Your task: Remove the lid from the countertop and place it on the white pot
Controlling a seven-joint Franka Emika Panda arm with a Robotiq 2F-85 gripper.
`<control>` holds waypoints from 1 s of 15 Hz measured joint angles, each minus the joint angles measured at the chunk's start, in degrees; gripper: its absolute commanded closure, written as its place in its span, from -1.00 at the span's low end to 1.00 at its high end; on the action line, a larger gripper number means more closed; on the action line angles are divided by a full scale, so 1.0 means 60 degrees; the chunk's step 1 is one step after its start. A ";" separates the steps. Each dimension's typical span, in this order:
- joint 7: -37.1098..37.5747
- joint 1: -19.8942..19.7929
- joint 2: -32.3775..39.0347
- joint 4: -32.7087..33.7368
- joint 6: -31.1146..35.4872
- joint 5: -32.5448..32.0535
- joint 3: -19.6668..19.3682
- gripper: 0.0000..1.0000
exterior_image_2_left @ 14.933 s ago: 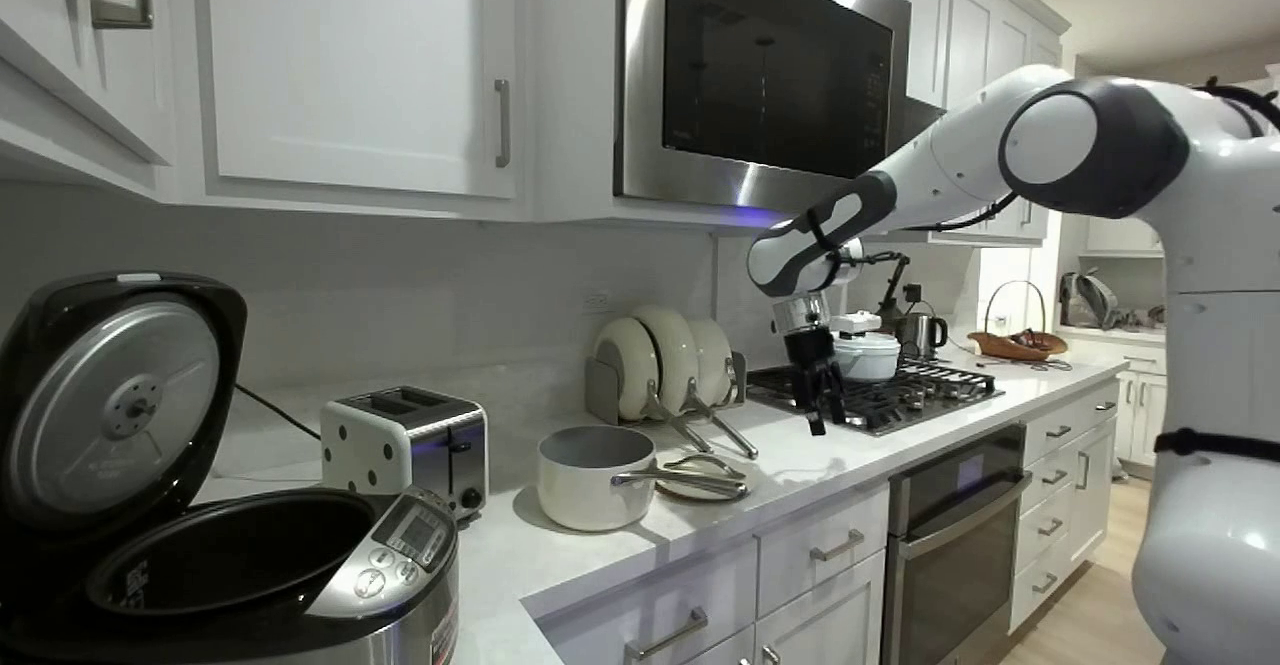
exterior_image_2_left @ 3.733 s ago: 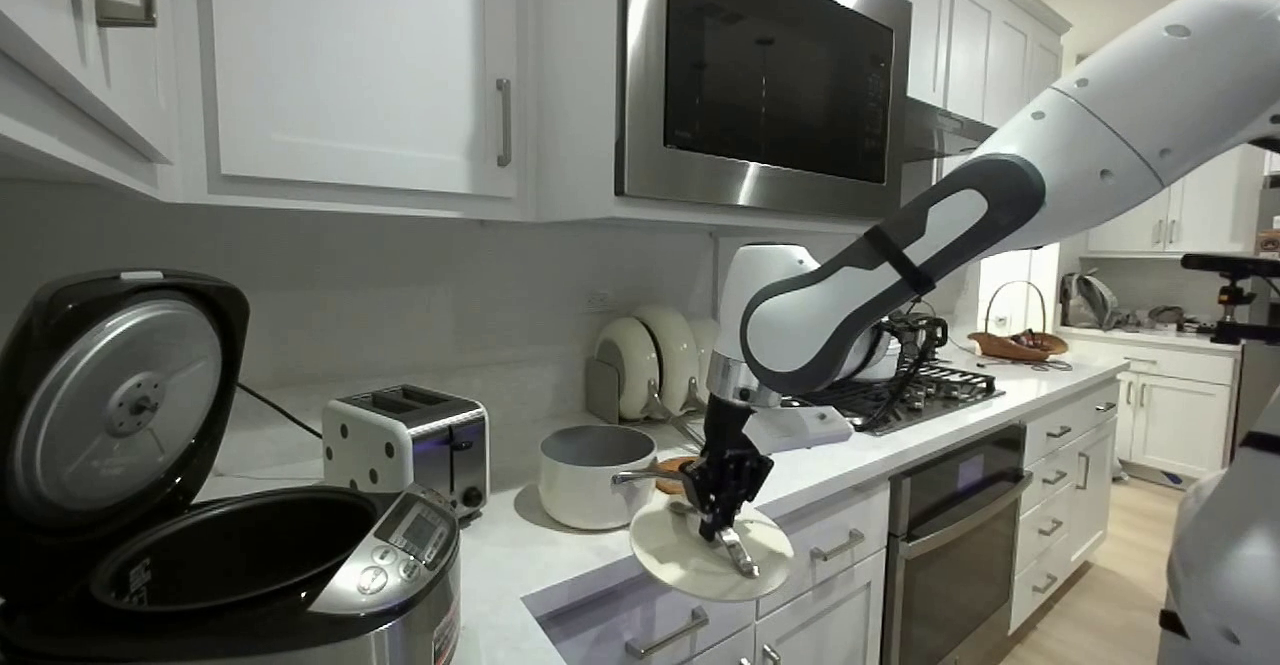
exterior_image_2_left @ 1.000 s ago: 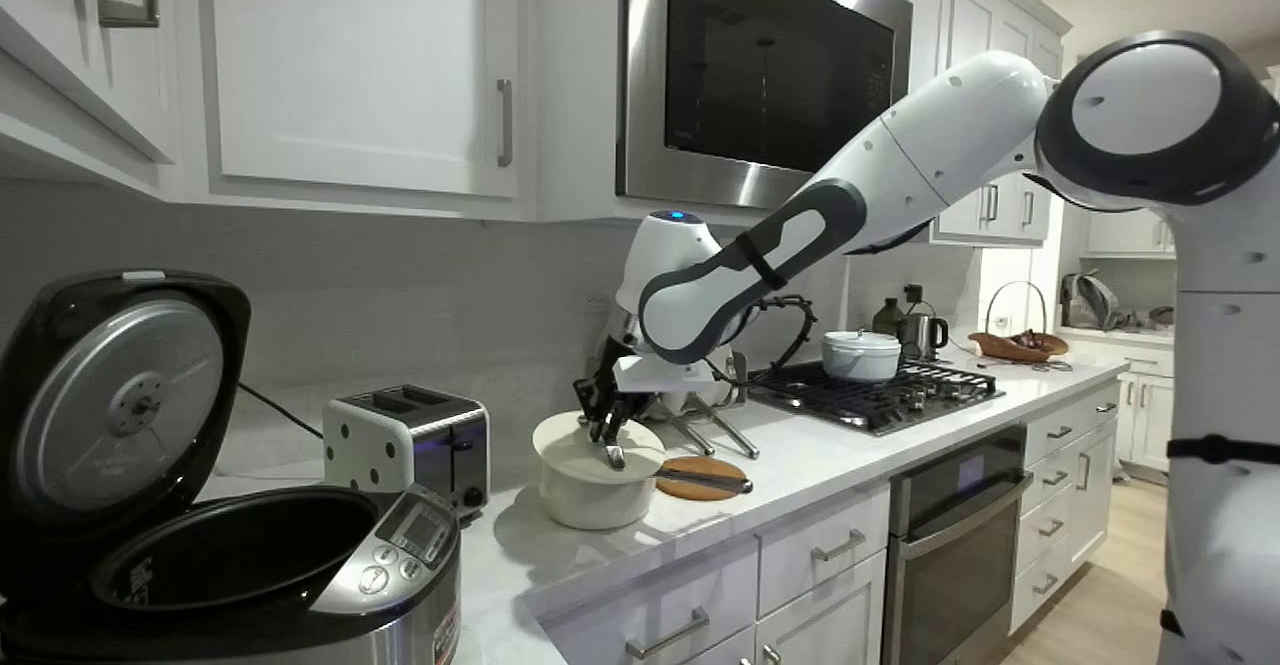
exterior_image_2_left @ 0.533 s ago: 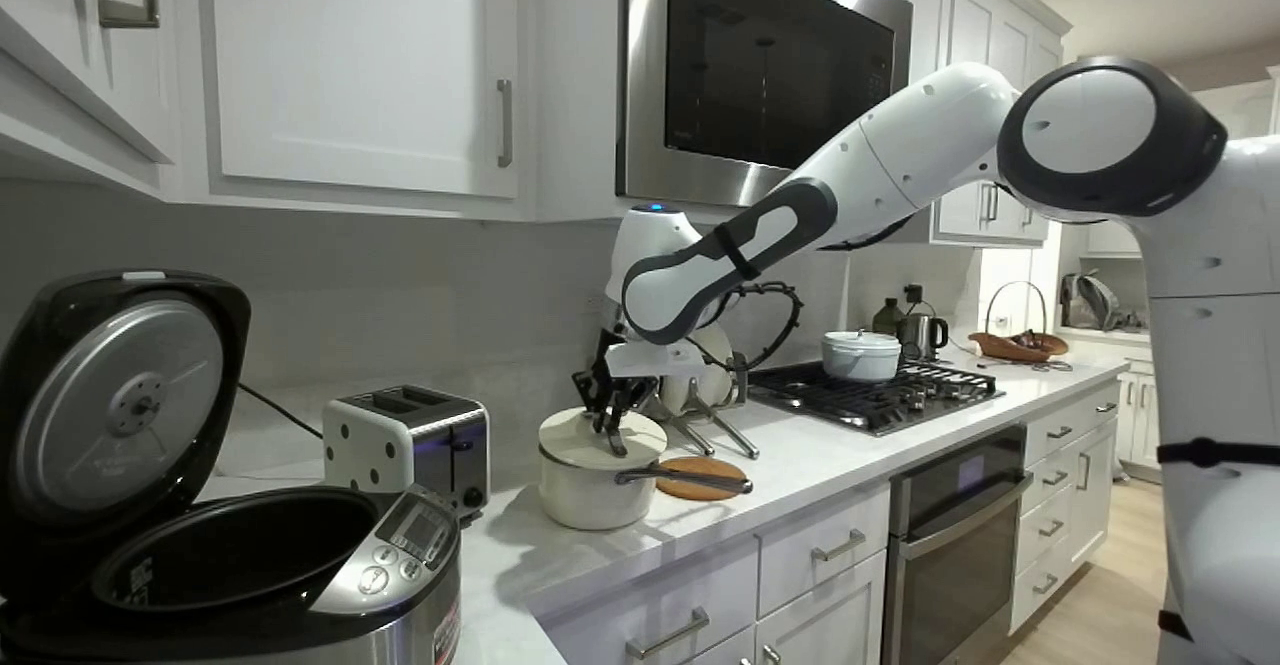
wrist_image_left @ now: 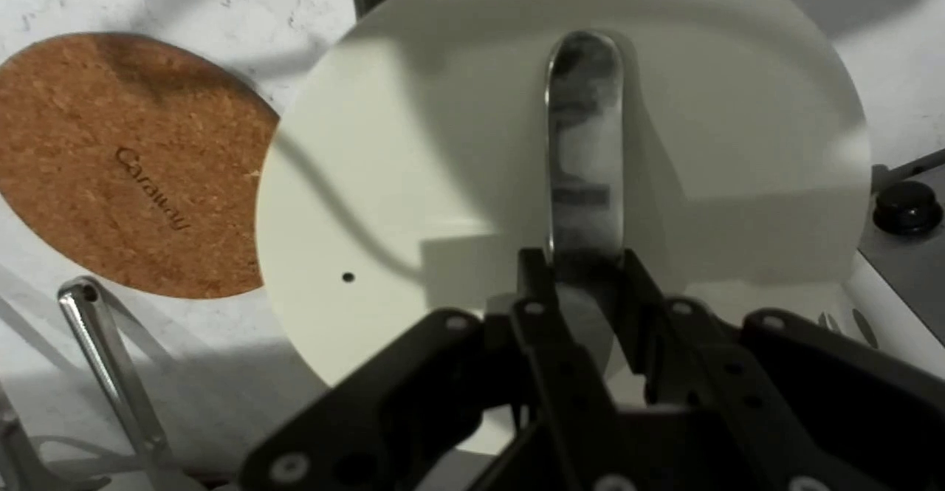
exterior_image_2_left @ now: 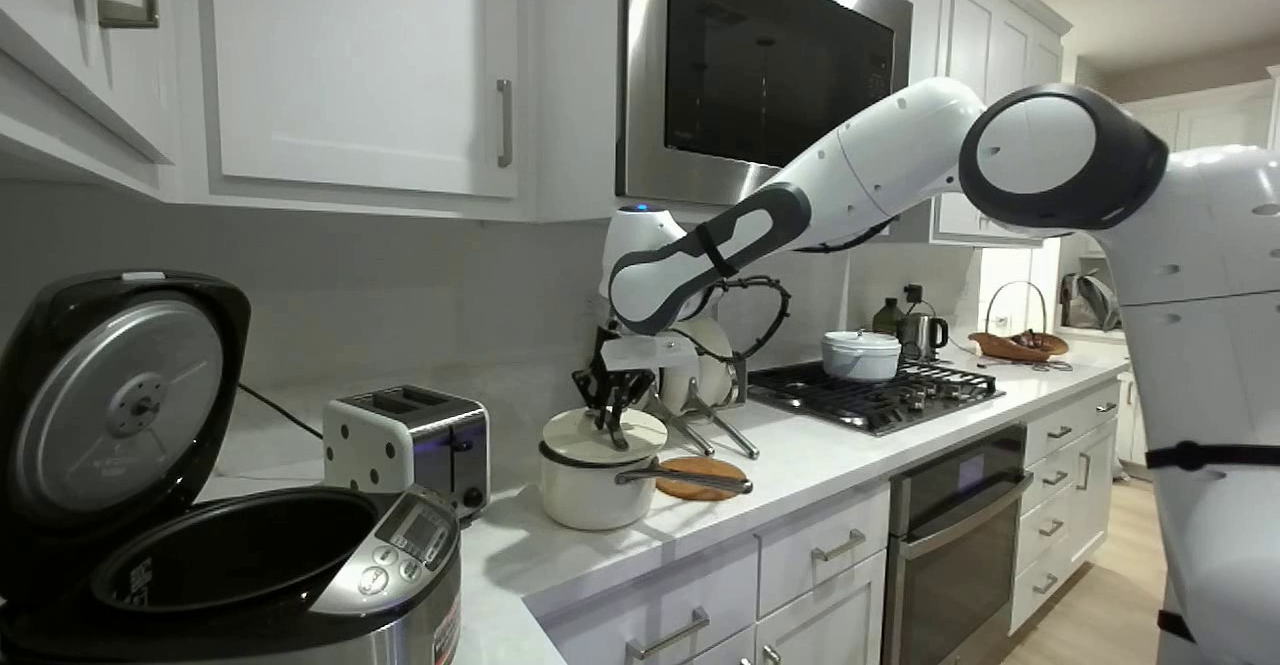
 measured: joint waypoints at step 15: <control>-0.1615 -0.0032 0.0981 0.1357 -0.1424 0.1163 -0.0027 0.88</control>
